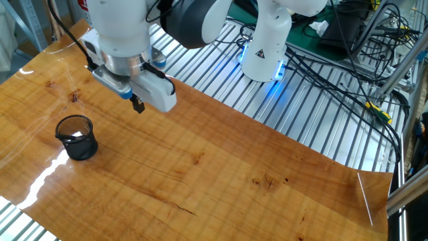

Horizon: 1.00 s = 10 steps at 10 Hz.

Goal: Put the pen into the pen holder

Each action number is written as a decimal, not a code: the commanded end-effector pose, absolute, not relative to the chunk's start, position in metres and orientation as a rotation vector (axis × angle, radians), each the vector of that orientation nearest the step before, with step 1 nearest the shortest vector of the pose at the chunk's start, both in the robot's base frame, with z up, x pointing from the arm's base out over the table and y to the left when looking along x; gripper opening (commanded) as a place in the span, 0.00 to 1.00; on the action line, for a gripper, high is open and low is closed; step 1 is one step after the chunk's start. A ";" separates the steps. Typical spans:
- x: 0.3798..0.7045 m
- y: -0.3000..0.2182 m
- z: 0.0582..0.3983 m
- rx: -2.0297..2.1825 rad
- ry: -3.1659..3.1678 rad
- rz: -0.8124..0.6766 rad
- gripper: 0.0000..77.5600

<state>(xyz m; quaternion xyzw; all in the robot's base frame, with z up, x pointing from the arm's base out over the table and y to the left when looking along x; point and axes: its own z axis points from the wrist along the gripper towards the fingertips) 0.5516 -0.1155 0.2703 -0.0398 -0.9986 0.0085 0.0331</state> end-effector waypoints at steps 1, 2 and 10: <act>0.545 -0.113 0.275 -0.142 -3.077 0.025 0.01; 0.545 -0.113 0.275 -0.131 -3.085 0.029 0.01; 0.546 -0.096 0.277 -0.171 -3.056 0.025 0.01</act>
